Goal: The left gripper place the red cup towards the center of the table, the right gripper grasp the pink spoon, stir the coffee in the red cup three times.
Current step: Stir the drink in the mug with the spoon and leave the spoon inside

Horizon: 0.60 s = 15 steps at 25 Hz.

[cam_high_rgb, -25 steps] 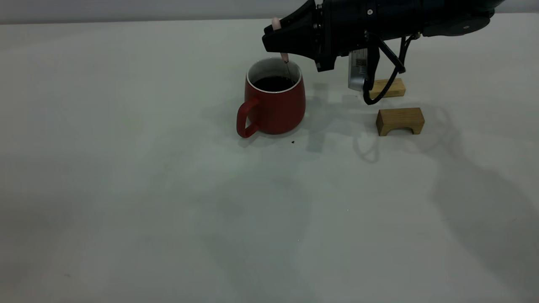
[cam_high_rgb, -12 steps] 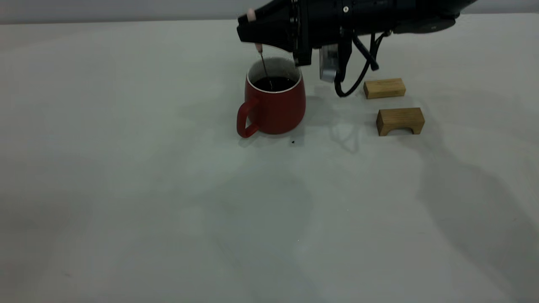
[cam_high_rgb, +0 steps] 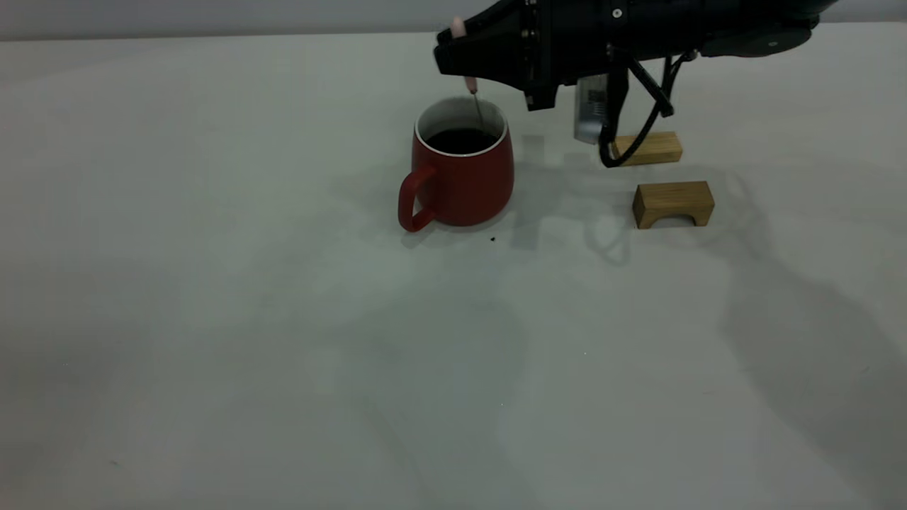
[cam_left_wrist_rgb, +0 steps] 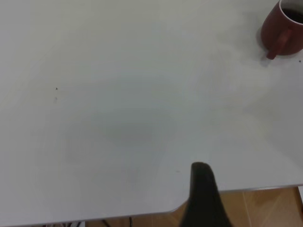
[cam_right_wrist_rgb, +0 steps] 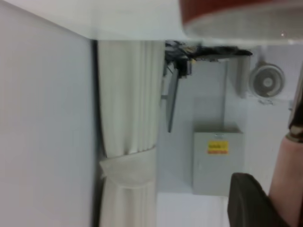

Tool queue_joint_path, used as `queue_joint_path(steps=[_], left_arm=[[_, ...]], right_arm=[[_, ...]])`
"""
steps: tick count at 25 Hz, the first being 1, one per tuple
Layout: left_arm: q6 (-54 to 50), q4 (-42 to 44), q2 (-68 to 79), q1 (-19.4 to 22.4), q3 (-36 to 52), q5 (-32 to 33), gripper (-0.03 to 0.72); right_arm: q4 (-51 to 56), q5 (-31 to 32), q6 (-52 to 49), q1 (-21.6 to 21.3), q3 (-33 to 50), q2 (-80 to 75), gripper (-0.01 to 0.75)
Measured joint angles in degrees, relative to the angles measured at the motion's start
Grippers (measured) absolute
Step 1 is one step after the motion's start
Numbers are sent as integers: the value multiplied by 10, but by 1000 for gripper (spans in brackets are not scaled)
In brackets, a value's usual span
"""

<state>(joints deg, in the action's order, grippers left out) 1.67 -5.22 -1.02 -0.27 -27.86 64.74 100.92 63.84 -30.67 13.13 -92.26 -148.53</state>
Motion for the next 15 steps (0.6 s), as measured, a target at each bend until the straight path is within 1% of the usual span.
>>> queue_joint_path(steps=[3,6,9,12,15], left_arm=[[0,0,0,0,0,0,586],[0,0,0,0,0,0,586],[0,0,0,0,0,0,586],[0,0,0,0,0,0,586],[0,0,0,0,0,0,586]], right_arm=[[0,15,-1,15,-29,-18,122],[-1,15,-1,23,-58,-33,122],[-1,15,1,12,-62,-33,122],[-2,13,2,-7,-62,-33,122],[-2,9,-1,-13,-61,-30,122]])
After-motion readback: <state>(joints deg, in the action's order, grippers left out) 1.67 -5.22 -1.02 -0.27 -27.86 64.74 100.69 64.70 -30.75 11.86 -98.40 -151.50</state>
